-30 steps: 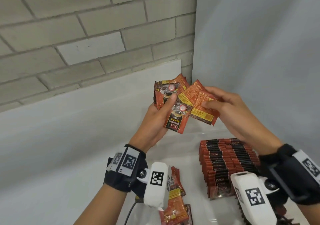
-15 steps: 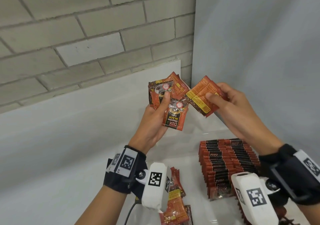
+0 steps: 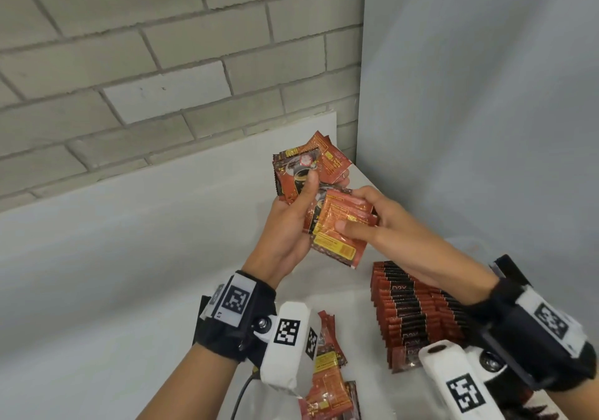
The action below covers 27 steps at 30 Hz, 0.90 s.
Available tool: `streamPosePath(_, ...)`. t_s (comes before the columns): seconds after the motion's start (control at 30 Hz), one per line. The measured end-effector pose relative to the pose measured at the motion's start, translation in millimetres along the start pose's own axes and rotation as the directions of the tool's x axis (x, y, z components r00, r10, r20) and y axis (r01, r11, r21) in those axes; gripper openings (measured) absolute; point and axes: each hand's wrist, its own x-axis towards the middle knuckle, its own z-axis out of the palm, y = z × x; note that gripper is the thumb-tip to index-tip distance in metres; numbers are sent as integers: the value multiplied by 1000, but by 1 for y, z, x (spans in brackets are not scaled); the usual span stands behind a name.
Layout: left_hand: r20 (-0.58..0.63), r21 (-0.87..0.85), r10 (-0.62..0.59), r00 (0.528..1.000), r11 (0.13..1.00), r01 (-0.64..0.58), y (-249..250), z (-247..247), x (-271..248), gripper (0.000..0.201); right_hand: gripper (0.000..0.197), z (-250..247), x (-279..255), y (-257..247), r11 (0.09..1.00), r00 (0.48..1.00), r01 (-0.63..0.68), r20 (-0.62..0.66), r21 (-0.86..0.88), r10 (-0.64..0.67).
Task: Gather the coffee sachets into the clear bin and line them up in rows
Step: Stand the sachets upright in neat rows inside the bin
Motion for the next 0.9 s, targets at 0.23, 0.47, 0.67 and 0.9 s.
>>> streamPosePath(0.23,27,-70,-7,1000,998,9,2,3,1,45,25,-4,4,0,996,995,11,-96,86,-3)
streamPosePath(0.47,-44,13,48,998,999,-48,0,0,5,21,27,-13,3,-6,994,965,105,-244,39,-93)
streamPosePath(0.67,-29,111,84,996,991,-80,-3,-2,3,18,35,-11,2,-4,991,961,123,-241,-60,-134)
streamPosePath(0.9,-34,79,96,995,992,-93,-2,-3,5,23,38,-9,2,-2,993,964,106,-240,-44,-113)
